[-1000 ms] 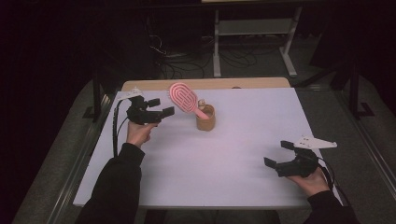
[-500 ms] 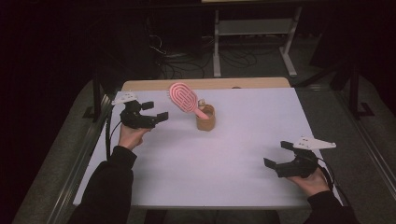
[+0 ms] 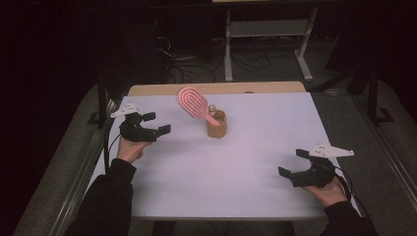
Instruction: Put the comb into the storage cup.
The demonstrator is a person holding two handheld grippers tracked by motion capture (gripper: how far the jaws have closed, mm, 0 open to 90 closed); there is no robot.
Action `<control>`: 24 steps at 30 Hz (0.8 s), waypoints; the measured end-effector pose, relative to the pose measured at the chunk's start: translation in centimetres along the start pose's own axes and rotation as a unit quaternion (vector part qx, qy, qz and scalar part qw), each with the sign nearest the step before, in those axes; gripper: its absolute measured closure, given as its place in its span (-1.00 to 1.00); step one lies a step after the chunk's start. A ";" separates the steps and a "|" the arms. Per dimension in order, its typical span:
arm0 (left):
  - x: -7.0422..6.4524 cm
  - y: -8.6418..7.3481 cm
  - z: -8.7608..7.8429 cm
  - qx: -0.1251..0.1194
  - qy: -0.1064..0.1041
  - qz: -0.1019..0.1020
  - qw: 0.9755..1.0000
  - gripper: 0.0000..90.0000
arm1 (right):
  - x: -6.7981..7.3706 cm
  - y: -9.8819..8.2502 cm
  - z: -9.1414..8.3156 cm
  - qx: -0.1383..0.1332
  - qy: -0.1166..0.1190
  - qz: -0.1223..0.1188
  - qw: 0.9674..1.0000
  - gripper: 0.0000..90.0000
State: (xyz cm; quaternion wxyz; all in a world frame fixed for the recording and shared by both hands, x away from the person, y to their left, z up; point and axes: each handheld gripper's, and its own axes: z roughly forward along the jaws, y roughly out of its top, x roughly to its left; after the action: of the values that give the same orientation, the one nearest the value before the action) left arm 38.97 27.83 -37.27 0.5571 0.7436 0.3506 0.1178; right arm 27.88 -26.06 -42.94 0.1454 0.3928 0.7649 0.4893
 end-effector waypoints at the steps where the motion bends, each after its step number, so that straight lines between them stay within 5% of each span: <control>1: -0.1 -0.1 -0.1 -0.003 0.002 0.002 1.000 -1.00 | 0.0 0.0 0.0 0.000 0.000 0.000 1.000 -1.00; 24: 0.0 -2.5 -3.2 -0.033 0.014 -0.001 0.999 -1.00 | -0.1 -0.1 -0.1 0.000 -0.001 0.002 1.000 -1.00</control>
State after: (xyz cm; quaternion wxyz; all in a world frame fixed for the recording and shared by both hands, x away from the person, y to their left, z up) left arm 36.19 30.53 -38.41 0.5767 0.7223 0.3553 0.1393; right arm 27.87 -26.18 -42.98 0.1455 0.3947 0.7642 0.4889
